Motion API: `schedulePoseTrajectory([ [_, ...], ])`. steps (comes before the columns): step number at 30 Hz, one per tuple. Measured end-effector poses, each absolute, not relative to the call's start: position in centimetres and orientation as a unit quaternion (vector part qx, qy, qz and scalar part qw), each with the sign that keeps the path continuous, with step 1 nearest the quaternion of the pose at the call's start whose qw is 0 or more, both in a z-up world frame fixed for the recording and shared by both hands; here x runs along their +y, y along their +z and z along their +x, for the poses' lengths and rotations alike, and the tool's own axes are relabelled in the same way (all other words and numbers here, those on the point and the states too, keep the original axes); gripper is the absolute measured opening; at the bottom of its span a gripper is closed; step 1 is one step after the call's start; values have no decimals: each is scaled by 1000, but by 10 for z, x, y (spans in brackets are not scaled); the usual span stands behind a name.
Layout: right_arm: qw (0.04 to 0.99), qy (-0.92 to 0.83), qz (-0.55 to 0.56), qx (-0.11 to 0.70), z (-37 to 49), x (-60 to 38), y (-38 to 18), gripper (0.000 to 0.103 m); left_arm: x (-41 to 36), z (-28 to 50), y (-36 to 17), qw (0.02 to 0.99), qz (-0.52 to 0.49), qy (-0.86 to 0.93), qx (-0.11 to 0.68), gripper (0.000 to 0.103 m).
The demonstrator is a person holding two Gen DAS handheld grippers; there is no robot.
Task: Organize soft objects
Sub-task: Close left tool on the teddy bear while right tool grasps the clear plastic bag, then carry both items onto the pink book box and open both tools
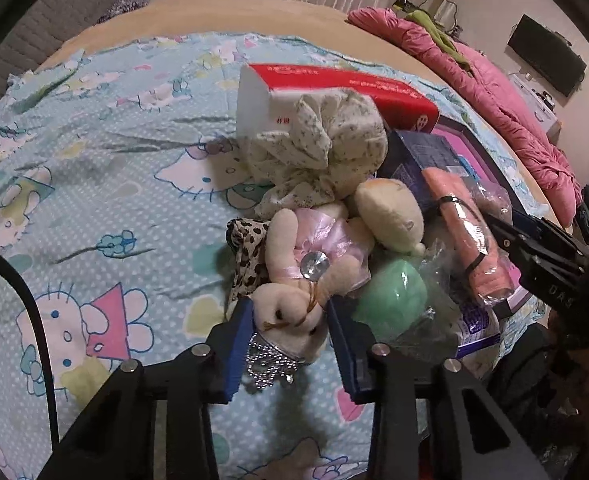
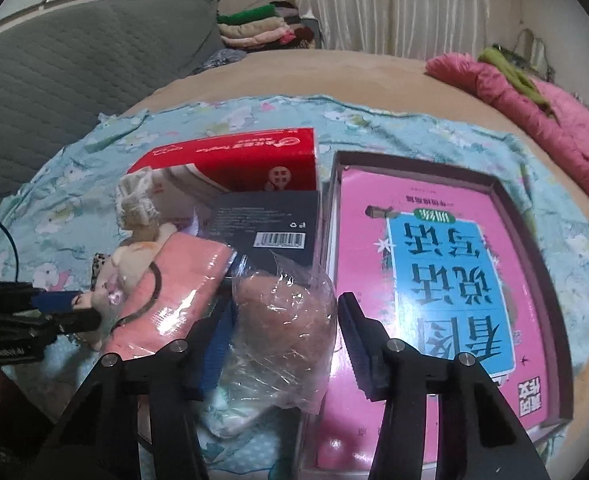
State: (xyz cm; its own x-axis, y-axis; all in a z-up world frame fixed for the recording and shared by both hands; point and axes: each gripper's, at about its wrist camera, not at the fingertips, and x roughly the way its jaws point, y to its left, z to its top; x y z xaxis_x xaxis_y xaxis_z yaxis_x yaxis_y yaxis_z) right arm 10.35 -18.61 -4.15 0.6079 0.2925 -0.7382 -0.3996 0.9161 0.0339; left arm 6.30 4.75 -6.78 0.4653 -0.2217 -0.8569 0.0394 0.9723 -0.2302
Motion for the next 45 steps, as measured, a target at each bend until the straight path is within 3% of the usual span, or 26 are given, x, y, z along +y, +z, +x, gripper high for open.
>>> schedulePoseTrajectory([
  [7,903,192,-32,383,99,-204,-33,51,49,57,-61,855,-93,-75,505,32],
  [32,927,218,-6,304,63,-220,12,50,52,31,14,894,-109,-48,432,31],
  [45,942,171,23,287,58,-265,29,50,-3,46,59,908,-94,-85,400,31],
])
